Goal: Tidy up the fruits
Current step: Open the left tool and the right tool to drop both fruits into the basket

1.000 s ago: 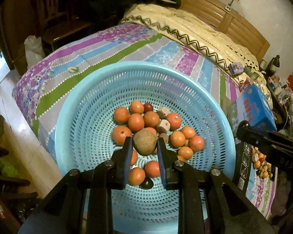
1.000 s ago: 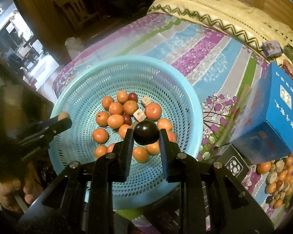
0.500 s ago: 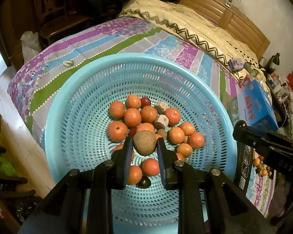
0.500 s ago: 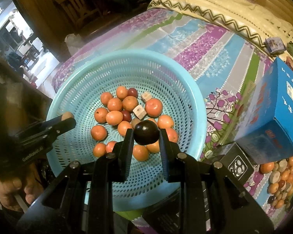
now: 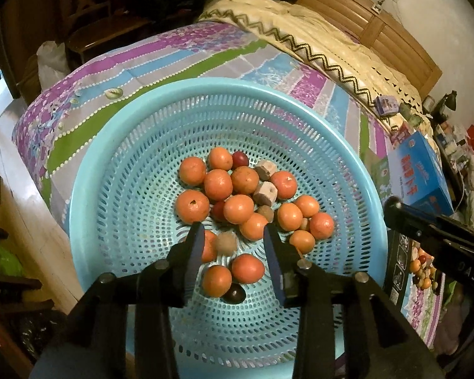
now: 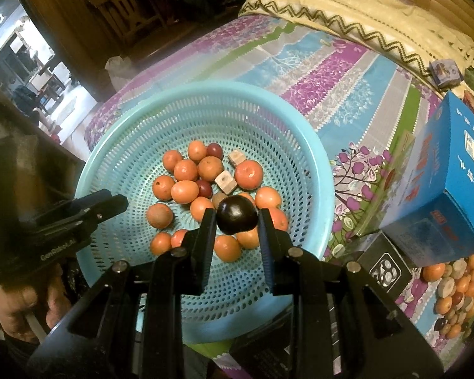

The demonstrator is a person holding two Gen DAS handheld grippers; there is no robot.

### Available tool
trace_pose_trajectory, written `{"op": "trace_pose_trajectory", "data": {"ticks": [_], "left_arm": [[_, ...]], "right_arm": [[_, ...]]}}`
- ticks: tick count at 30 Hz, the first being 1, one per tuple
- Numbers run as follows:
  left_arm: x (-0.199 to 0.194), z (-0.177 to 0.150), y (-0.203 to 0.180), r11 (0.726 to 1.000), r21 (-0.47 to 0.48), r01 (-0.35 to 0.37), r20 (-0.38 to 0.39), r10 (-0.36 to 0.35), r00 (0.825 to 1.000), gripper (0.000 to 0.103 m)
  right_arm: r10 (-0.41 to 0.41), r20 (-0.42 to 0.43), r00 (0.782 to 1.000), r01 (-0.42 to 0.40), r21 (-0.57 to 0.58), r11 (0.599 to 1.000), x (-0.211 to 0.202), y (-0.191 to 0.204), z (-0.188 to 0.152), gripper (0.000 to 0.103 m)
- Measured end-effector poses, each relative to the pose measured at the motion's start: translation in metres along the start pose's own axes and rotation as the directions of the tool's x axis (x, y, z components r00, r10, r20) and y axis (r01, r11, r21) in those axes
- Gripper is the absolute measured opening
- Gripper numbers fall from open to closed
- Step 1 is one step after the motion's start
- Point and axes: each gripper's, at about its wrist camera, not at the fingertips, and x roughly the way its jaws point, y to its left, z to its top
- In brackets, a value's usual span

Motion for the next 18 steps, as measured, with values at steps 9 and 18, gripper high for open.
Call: {"op": "trace_pose_trajectory", "data": {"ticks": [9, 18], "left_arm": [[-0.0017, -0.0017, 0.0000, 1.000, 0.003, 0.007, 0.004, -0.007, 1.000, 0.047], [0.0002, -0.0026, -0.0028, 1.000, 0.004, 0.011, -0.002, -0.011, 1.000, 0.047]], "right_arm": [[-0.005, 0.025, 1.000, 0.005, -0.010, 1.000, -0.0063, 0.0041, 0.0014, 0.051], [0.003, 0.019, 1.000, -0.003, -0.005, 1.000, -0.0044, 0.0041, 0.0007, 0.051]]}}
